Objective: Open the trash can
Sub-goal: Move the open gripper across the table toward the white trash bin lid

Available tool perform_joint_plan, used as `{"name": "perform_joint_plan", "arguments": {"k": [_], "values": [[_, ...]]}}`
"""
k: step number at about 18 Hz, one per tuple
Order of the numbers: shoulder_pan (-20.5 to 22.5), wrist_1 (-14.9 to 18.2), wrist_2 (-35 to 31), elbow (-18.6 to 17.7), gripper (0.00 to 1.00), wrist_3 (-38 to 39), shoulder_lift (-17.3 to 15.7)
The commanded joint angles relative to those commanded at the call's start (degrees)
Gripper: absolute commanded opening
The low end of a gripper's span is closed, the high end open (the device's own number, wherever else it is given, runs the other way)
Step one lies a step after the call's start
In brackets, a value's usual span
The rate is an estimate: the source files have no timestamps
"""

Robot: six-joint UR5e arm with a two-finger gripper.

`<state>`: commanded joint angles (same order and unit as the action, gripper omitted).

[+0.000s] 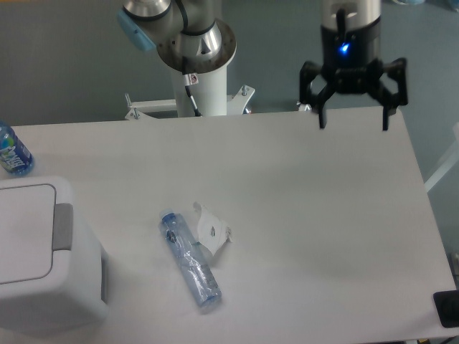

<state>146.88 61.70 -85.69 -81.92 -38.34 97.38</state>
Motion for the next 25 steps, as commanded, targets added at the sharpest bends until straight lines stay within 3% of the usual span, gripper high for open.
{"name": "perform_joint_plan", "arguments": {"k": [6,9,11,14,18,25], "values": [[-10.5,-0.4,0.1,1.9,1.0,20.3,4.2],[-14.7,-0.4,0.3,3.6,1.0,26.7,6.3],[-16.8,-0.4,1.0,3.8,1.0,31.0,7.0],[-17.3,-0.3,7.8,3.8,1.0,38.1,7.6],[-17.8,-0.3,13.1,3.1,1.0,39.3,7.6],[-21.7,-0.4,14.2,2.2,1.0,40.3,8.2]]}}
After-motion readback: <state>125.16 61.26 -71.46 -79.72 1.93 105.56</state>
